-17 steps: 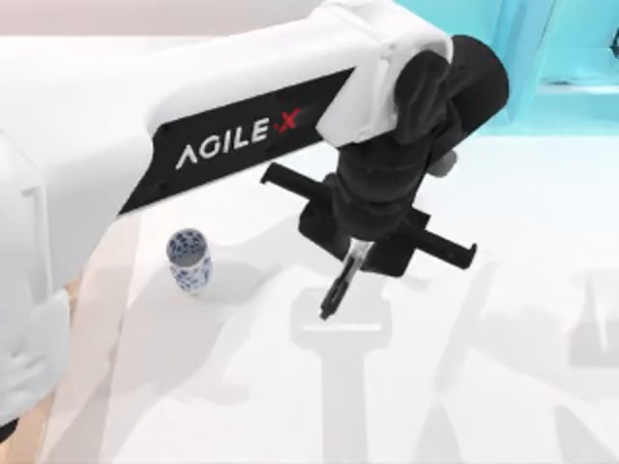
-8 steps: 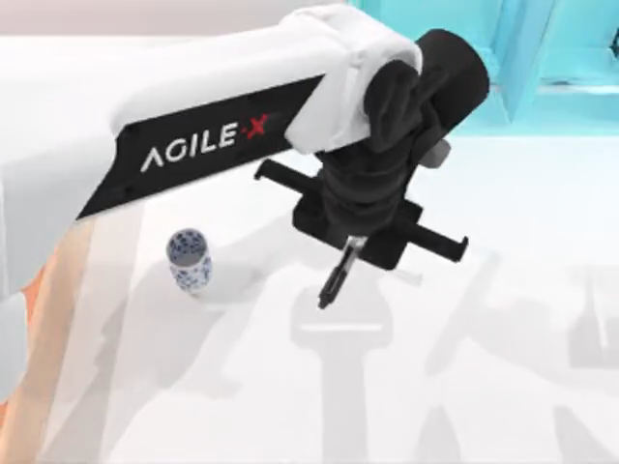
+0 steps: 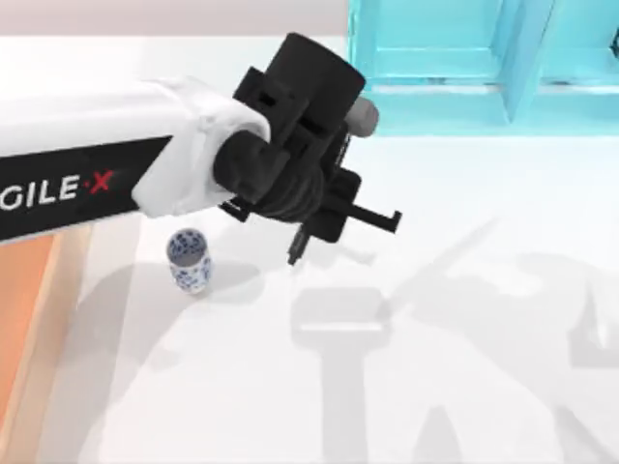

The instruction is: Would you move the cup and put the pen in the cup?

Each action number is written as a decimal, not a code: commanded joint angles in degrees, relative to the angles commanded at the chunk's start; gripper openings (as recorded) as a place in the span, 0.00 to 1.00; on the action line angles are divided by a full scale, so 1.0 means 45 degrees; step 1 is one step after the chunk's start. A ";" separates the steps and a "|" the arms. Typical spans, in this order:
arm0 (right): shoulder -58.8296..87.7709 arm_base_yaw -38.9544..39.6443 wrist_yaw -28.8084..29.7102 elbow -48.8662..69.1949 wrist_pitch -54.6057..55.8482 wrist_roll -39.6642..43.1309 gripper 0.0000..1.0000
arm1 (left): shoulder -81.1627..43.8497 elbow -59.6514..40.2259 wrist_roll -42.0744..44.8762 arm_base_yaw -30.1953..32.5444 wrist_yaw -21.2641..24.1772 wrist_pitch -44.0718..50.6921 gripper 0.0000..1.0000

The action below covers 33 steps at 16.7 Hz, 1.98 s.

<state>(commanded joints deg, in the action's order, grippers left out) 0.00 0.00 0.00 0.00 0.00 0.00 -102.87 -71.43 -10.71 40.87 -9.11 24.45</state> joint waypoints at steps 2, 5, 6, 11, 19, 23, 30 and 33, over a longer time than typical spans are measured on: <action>0.0000 0.0000 0.0000 0.0000 0.0000 0.0000 1.00 | 0.1078 0.1951 0.0483 -0.0480 0.0047 -0.2564 0.00; 0.0000 0.0000 0.0000 0.0000 0.0000 0.0000 1.00 | 0.2745 0.4914 0.1161 -0.1170 0.0139 -0.6519 0.00; 0.0000 0.0000 0.0000 0.0000 0.0000 0.0000 1.00 | 0.3298 0.5880 0.1369 -0.1383 0.0173 -0.7841 0.00; 0.0000 0.0000 0.0000 0.0000 0.0000 0.0000 1.00 | 0.5850 1.0222 0.2208 -0.2270 0.0338 -1.4058 0.00; 0.0000 0.0000 0.0000 0.0000 0.0000 0.0000 1.00 | 0.8191 1.4132 0.2724 -0.2971 0.0508 -1.9935 0.00; 0.0000 0.0000 0.0000 0.0000 0.0000 0.0000 1.00 | 0.8271 1.4274 0.2733 -0.2992 0.0514 -2.0148 0.00; 0.0000 0.0000 0.0000 0.0000 0.0000 0.0000 1.00 | 0.6776 1.3717 0.2710 -0.3017 0.0686 -2.1232 0.00; 0.0000 0.0000 0.0000 0.0000 0.0000 0.0000 1.00 | 0.5169 1.3265 0.2734 -0.3109 0.0786 -2.2023 0.00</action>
<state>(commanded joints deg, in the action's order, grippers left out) 0.00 0.00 0.00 0.00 0.00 0.00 -79.61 -11.74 1.59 26.87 -5.57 -74.65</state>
